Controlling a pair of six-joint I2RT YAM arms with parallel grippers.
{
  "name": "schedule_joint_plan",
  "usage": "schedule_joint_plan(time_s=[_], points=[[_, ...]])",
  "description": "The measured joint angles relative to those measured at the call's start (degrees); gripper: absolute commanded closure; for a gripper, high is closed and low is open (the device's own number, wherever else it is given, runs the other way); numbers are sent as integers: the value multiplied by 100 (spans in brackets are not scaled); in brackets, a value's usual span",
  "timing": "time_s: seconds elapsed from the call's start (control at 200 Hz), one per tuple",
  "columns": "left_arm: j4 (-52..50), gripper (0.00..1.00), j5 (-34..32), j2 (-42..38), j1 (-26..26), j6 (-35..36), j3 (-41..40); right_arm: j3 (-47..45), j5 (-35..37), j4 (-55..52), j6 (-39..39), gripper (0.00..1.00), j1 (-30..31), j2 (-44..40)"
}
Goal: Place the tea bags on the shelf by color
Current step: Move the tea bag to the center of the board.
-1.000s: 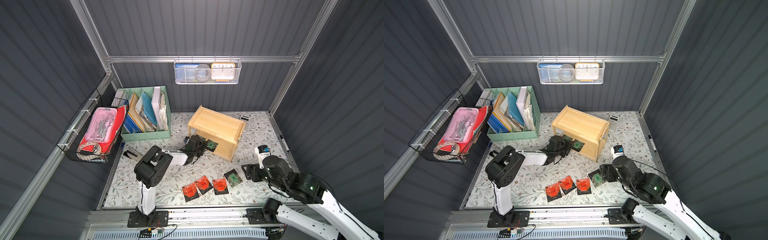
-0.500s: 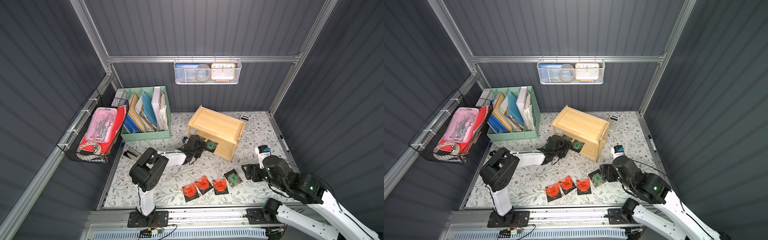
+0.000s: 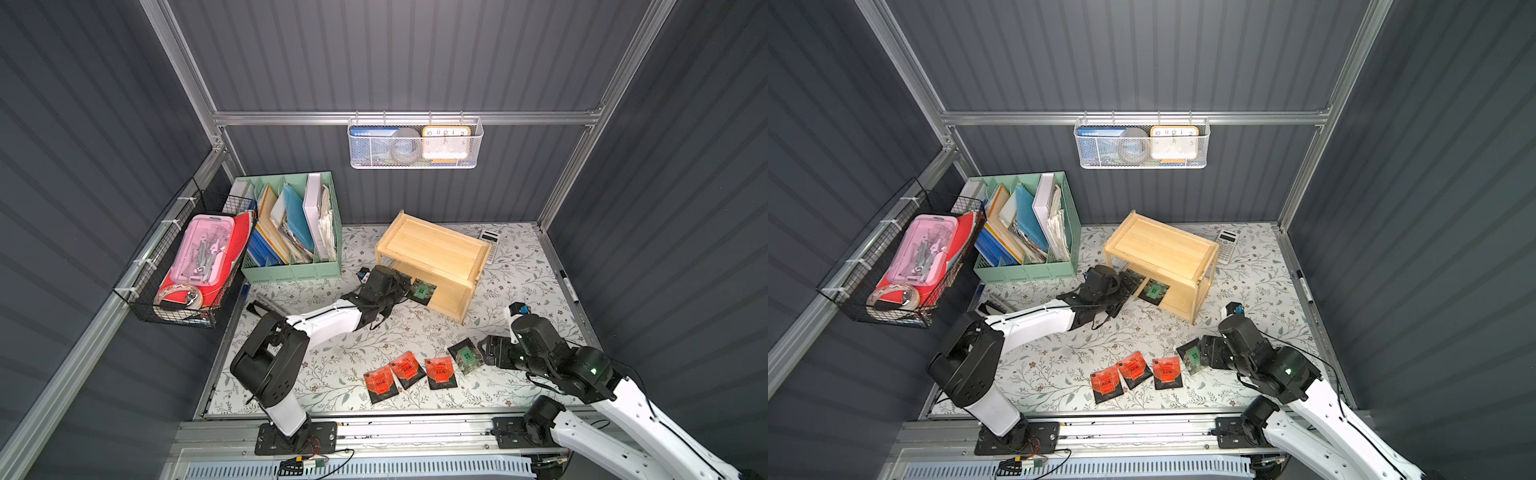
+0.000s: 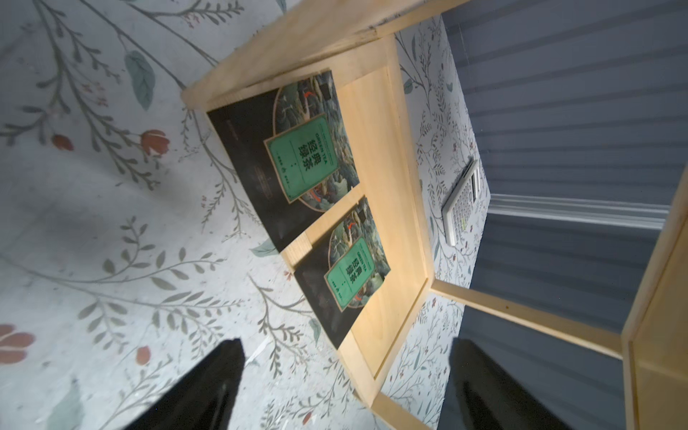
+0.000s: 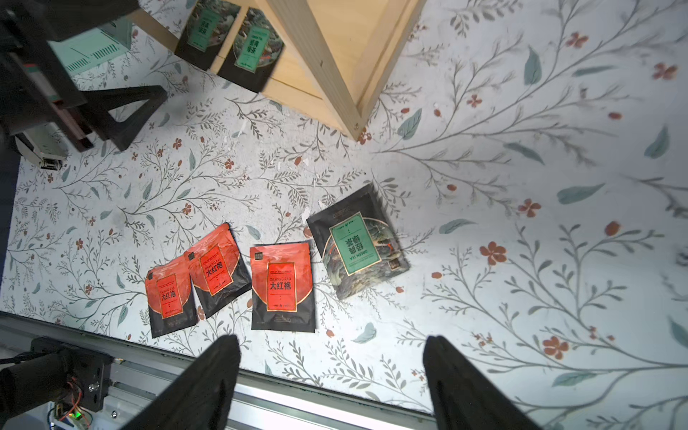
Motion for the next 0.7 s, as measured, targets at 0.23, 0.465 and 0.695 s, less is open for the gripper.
schedule_joint_plan(time_s=[0.23, 0.465, 0.695], points=[[-472, 0, 72, -647, 0, 262, -382, -678, -385, 424, 610, 21, -107, 2], [-885, 0, 260, -1102, 0, 564, -649, -1169, -472, 903, 1281, 25, -164, 179], [-1113, 0, 468, -1541, 0, 713, -909, -1589, -468, 1596, 1698, 29, -184, 636]])
